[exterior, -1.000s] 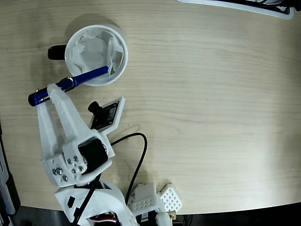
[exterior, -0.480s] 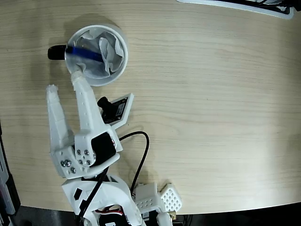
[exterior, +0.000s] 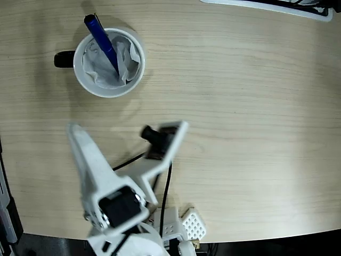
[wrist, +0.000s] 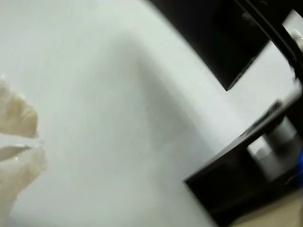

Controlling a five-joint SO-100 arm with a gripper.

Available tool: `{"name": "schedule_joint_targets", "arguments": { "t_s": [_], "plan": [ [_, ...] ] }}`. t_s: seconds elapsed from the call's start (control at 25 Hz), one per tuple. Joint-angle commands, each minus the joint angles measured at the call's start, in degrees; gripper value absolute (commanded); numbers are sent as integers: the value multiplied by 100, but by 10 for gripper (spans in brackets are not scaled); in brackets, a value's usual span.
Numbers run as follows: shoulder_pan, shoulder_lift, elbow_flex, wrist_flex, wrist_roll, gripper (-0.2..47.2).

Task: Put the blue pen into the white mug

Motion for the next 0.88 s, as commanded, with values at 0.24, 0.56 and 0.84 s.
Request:
{"name": "schedule_joint_targets", "arguments": {
  "t_s": [0.24, 0.56, 0.84],
  "plan": [
    [1459, 1336, 1591, 791, -3604, 0],
    [2303, 2514, 2496, 2856, -3973, 0],
    [2628, 4113, 2988, 4623, -3867, 0]
  ]
}}
